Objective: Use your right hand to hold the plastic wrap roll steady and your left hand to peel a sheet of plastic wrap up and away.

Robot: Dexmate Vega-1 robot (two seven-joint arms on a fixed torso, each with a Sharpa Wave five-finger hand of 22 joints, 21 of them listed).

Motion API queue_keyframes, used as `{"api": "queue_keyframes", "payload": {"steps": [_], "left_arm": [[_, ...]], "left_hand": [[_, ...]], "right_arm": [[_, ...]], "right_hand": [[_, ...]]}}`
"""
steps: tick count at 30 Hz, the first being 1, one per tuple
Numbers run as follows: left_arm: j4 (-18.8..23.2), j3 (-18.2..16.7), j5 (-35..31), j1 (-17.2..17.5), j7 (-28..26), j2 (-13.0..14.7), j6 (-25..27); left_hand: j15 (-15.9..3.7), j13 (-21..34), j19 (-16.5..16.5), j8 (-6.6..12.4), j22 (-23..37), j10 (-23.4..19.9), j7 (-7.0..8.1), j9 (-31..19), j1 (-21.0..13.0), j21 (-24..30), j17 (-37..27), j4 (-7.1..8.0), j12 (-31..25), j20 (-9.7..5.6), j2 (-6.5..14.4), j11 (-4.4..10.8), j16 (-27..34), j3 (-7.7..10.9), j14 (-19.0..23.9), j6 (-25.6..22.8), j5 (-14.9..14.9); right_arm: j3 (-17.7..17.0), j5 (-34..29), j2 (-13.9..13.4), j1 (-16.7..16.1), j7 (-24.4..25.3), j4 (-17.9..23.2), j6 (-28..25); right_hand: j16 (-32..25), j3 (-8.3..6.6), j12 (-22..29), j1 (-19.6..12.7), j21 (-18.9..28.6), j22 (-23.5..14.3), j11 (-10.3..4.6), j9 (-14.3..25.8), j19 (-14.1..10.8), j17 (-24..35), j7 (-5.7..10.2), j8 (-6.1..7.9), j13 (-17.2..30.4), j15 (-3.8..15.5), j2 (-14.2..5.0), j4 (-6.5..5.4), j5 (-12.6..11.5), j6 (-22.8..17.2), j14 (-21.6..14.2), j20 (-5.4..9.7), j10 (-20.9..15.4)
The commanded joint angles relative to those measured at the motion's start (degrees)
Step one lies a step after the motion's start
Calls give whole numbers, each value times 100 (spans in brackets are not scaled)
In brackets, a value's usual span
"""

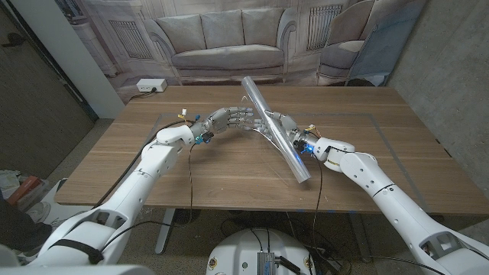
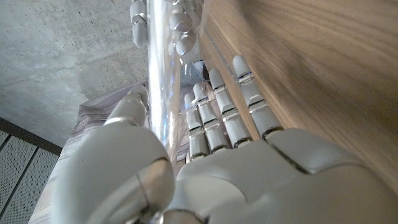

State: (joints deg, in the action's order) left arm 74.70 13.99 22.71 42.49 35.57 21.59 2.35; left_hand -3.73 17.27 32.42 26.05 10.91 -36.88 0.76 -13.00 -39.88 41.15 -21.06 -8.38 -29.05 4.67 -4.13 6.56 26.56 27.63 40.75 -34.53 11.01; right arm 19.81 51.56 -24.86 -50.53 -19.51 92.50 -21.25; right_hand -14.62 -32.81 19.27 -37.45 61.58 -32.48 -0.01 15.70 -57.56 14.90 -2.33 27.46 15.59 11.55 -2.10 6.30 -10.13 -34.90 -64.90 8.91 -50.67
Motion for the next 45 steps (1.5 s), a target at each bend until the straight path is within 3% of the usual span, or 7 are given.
{"api": "queue_keyframes", "payload": {"steps": [1, 8, 10, 18, 32, 37, 45], "left_arm": [[431, -61, -36, 179, -443, 10, 350], [610, 34, -141, 158, -500, 123, 544], [708, -9, -98, 214, -657, 73, 664], [727, -123, 43, 317, -922, -103, 611], [755, -193, 192, 385, -1051, -231, 737], [776, -195, 177, 375, -1068, -226, 781], [845, -192, 107, 386, -1167, -213, 807]], "left_hand": [[-674, 89, 175, 231, 3, -308, -33, -73, -210, 72, -235, -36, -187, -96, 38, 83, 231, 9, 330, -454, -40], [-747, 328, 418, 630, 24, -940, -58, -186, -588, 182, -721, -39, -627, -287, 179, 93, 608, -63, 732, -1207, -81], [-746, 351, 438, 628, 25, -990, -83, -168, -634, 195, -740, -35, -666, -315, 215, 122, 610, -39, 766, -1235, -82], [-809, 617, 508, 889, 87, -1824, -194, -93, -1567, 395, -1098, -134, -1191, -442, 756, 38, 933, 345, 1572, -2268, 0], [-859, 779, 502, 945, 119, -1877, -165, -219, -1745, 529, -1280, -73, -1299, -556, 894, 27, 966, 395, 1639, -2285, 11], [-857, 831, 496, 954, 121, -1878, -170, -264, -1763, 565, -1321, -55, -1329, -578, 908, 23, 959, 395, 1650, -2240, 17], [-855, 922, 484, 1004, 130, -1860, -190, -342, -1788, 629, -1381, -34, -1378, -622, 918, 15, 943, 391, 1681, -2245, 23]], "right_arm": [[-11, -8, 42, -7, -46, -33, 84], [6, -23, 69, 28, -97, -81, 124], [4, -14, 75, 32, -122, -93, 129], [0, 9, 80, 49, -181, -116, 114], [-30, 159, 123, 132, -284, -282, -134], [-81, 288, 225, 140, -425, -427, -159], [-94, 303, 285, 197, -613, -562, -180]], "right_hand": [[10, -27, -18, 44, 23, -21, 22, 22, 19, -5, 134, 18, 24, -6, -28, -58, -10, -142, 0, 360, -3], [12, -25, -21, 60, 27, -34, 22, 22, 23, -8, 133, 19, 22, -15, -29, -65, -11, -146, 4, 360, -5], [13, -25, -21, 65, 28, -38, 24, 23, 24, -9, 137, 19, 23, -16, -31, -67, -11, -145, 6, 360, -8], [12, -29, -17, 78, 32, -56, 26, 24, 29, -13, 134, 22, 25, -15, -41, -75, -13, -151, 2, 362, -27], [18, -4, -39, 169, 36, -98, 59, 16, 36, -30, 82, 2, 27, -7, -10, -109, -11, -119, 11, 357, 0], [70, 238, -98, 948, -84, -98, 307, 47, 25, -120, -116, -82, 54, -167, 197, -519, -8, 56, 80, 334, 97], [95, 323, -123, 1257, -129, -91, 440, 58, -22, -165, -223, -159, 67, -272, 292, -675, -7, 217, 106, 328, 150]]}}
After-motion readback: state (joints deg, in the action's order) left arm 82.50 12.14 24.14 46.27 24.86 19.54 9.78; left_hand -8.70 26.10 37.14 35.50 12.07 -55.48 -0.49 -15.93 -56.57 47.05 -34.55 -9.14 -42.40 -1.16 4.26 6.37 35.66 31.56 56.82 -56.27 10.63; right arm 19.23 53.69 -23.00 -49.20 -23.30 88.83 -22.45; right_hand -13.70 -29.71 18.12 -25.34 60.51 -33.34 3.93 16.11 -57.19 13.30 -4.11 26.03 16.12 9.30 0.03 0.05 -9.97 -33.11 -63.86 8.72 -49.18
